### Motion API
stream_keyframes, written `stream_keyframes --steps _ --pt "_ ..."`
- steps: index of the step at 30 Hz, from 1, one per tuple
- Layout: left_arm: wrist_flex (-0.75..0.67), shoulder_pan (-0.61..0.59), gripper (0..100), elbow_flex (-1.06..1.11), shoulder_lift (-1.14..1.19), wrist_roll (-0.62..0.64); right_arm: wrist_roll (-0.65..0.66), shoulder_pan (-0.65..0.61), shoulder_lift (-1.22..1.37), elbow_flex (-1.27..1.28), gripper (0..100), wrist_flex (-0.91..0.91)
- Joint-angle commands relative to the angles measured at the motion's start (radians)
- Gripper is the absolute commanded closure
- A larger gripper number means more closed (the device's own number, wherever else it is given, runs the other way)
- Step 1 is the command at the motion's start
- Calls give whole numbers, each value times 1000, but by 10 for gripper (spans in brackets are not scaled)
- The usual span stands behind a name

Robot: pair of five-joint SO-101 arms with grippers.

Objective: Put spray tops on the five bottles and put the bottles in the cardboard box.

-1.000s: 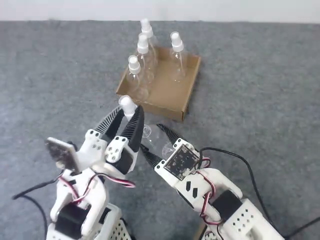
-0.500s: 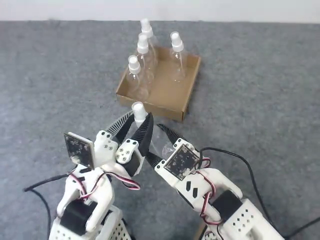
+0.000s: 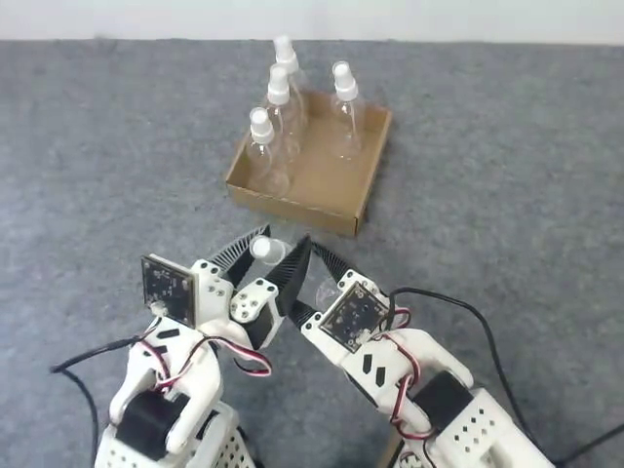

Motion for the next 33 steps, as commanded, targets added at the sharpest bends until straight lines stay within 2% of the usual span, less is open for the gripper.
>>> stream_keyframes --steps 1,12,16,22,30,33 --pt "32 -2 826 -94 -15 -9 8 -7 -31 -34 961 -27" --pt "15 -132 826 -156 -17 46 8 -10 -31 -29 961 -27" --pt "15 -130 833 -150 -17 44 8 -10 -31 -28 961 -27" --pt "14 -123 944 -147 -15 41 11 -13 -31 -28 961 -18" --pt "-81 -43 953 -51 -15 40 14 -56 -31 -28 961 -16" --pt "-84 -35 953 -47 -15 3 14 -67 -31 -28 961 -16"
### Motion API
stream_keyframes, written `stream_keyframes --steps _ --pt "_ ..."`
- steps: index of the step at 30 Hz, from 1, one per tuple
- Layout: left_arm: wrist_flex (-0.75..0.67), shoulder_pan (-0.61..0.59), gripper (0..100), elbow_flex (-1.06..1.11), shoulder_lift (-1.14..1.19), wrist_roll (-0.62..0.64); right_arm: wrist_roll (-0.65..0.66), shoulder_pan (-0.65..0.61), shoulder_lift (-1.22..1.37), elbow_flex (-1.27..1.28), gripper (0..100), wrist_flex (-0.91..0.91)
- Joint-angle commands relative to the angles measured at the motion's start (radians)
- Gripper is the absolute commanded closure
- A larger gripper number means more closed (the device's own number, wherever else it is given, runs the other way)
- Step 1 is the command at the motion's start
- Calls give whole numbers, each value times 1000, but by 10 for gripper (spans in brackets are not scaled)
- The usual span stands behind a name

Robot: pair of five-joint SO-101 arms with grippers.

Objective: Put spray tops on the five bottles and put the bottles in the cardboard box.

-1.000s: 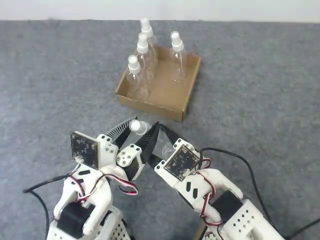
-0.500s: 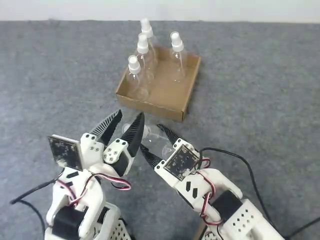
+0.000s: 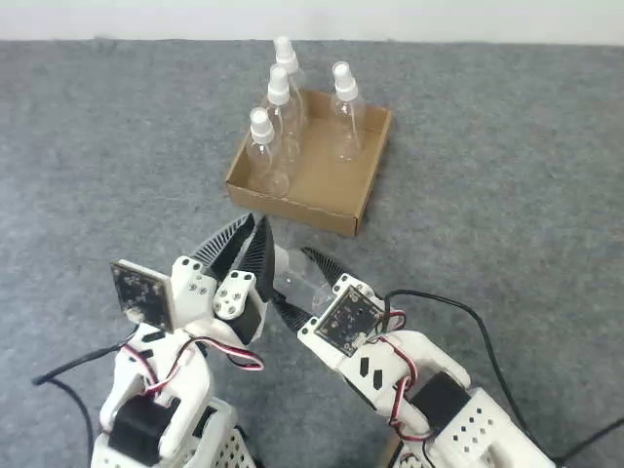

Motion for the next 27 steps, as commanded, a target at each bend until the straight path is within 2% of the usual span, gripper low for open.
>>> stream_keyframes --steps 1,9,15,22,27 --pt "-26 14 956 -5 -15 -29 14 -25 -33 -29 961 -16" --pt "49 6 952 -36 -15 -77 14 7 -33 -29 961 -16" --pt "121 5 799 -91 -17 -71 14 33 -33 -29 961 -21" --pt "120 2 790 -117 -18 -71 14 35 -31 -29 961 -25" --pt "120 -100 787 -182 -18 -18 11 35 -27 -29 961 -25"
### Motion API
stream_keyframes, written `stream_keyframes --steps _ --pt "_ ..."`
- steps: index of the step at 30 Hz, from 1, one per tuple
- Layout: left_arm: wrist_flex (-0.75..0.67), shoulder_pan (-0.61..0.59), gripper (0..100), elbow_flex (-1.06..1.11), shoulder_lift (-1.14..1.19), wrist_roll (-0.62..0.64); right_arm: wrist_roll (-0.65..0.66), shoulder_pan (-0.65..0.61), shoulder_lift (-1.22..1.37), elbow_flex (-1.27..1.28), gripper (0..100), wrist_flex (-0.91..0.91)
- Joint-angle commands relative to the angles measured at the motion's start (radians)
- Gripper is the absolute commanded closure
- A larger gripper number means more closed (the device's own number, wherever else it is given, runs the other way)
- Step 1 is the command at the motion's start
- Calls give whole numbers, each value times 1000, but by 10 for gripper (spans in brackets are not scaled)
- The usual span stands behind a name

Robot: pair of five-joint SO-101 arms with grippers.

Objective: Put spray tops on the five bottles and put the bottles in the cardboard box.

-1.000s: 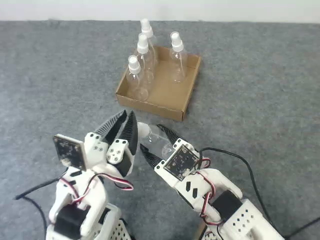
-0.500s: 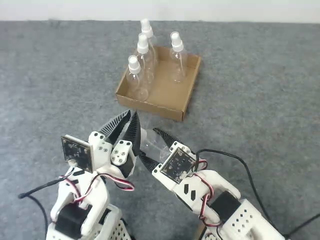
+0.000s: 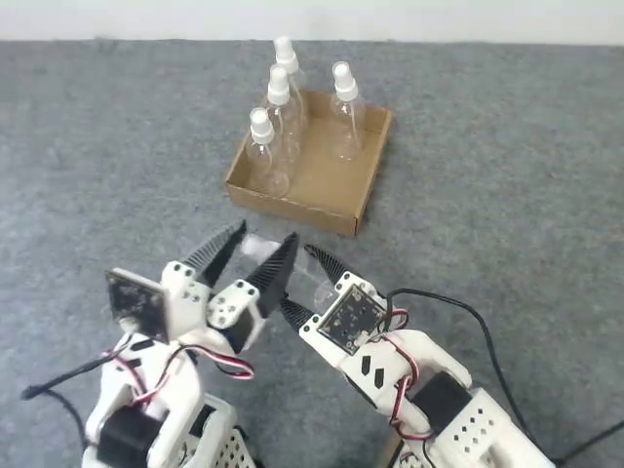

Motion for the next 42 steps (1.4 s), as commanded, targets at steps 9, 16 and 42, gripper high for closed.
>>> stream_keyframes --steps 9,16,42 --pt "-28 -290 786 -85 -17 149 6 10 -28 -28 961 -25" --pt "-126 -370 788 22 -17 163 5 10 -84 -32 961 -16" --pt "-173 -34 791 151 -15 -68 8 5 -303 -5 961 107"
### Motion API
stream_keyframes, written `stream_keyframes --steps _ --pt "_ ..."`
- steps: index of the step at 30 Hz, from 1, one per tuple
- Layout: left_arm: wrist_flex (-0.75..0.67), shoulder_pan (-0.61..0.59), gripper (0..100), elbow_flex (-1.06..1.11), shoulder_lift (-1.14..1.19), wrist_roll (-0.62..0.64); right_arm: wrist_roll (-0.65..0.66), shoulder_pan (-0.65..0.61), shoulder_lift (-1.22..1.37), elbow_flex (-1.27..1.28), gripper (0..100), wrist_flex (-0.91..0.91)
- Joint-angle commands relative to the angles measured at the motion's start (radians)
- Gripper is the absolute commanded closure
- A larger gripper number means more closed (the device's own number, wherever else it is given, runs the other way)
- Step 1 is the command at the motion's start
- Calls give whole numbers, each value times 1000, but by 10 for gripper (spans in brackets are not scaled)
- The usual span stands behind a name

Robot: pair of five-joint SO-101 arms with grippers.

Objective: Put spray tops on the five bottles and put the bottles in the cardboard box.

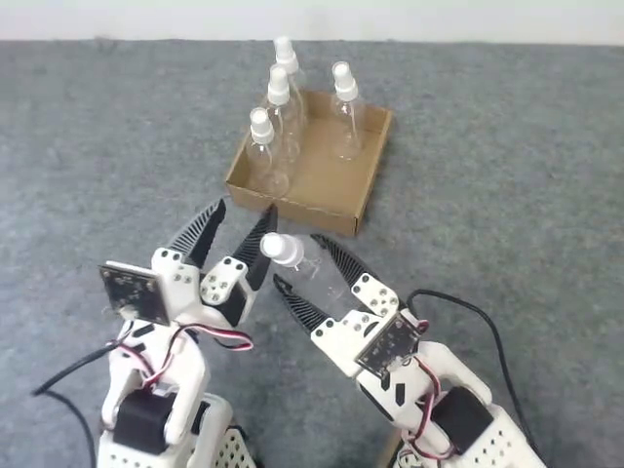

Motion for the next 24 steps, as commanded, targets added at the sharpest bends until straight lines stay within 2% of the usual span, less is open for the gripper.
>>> stream_keyframes --steps 1,13,22,24 --pt "26 60 791 -15 -15 -48 11 4 10 -5 961 4" --pt "157 172 791 -88 -15 -92 11 4 12 -5 961 10" --pt "153 164 791 -90 -15 -95 11 4 12 -5 961 12" --pt "150 132 791 -90 -15 -91 11 4 12 -5 961 12"
